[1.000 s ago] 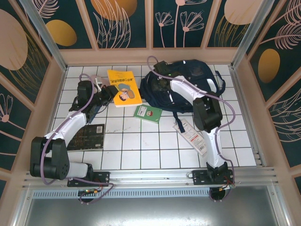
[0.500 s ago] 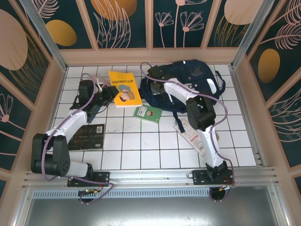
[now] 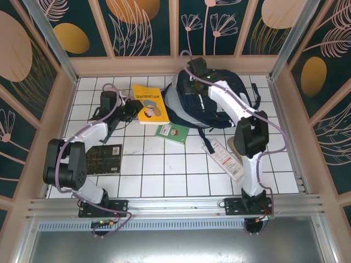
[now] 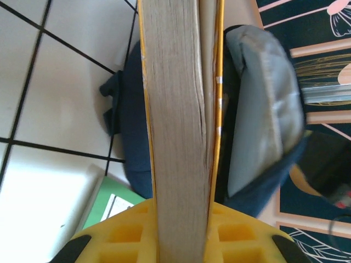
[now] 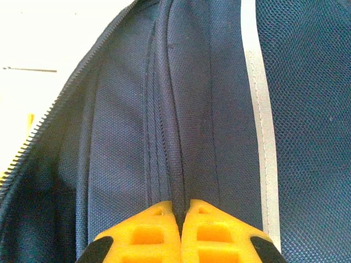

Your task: Pack the student bag

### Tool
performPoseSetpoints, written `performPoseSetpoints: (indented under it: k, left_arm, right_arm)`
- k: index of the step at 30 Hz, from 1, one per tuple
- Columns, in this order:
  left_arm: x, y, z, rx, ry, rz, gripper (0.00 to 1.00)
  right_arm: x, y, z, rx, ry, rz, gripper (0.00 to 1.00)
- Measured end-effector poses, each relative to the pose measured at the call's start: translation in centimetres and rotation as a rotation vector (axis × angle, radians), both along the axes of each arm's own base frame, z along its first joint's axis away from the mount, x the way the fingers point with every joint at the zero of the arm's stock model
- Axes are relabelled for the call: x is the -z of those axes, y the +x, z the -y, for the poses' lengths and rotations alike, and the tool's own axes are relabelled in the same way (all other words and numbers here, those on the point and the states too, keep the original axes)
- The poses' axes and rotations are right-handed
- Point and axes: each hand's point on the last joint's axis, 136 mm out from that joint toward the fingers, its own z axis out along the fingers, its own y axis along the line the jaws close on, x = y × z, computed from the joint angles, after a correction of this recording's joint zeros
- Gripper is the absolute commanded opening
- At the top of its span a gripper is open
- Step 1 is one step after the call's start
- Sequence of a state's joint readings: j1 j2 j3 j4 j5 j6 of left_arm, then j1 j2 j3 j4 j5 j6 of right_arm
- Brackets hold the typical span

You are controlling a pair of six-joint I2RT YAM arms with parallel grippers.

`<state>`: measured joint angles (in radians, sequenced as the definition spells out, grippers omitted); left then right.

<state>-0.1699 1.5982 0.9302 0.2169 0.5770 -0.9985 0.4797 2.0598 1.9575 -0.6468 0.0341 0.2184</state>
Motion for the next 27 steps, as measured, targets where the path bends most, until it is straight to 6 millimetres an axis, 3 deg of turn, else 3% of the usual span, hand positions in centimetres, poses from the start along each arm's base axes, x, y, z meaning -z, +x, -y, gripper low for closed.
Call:
performPoseSetpoints:
  k: [4,18,27]
  left_arm:
    - [0.0,1.4,3.1,0.043,-0.017,0.012,0.00]
    - [1.0,6.9,15.3,0.173,-0.087,0.056,0.00]
    - [1.9,8.0,24.1,0.253,-0.083,0.084,0.00]
  right_arm:
    - [-3.0,0.1,1.1,0.011,0.130,-0.007,0.00]
    - [-8.4,-1.0,2.3,-0.009,0.469,-0.077,0.00]
    - [-8.8,-1.6,1.5,-0.028,0.549,-0.114,0.00]
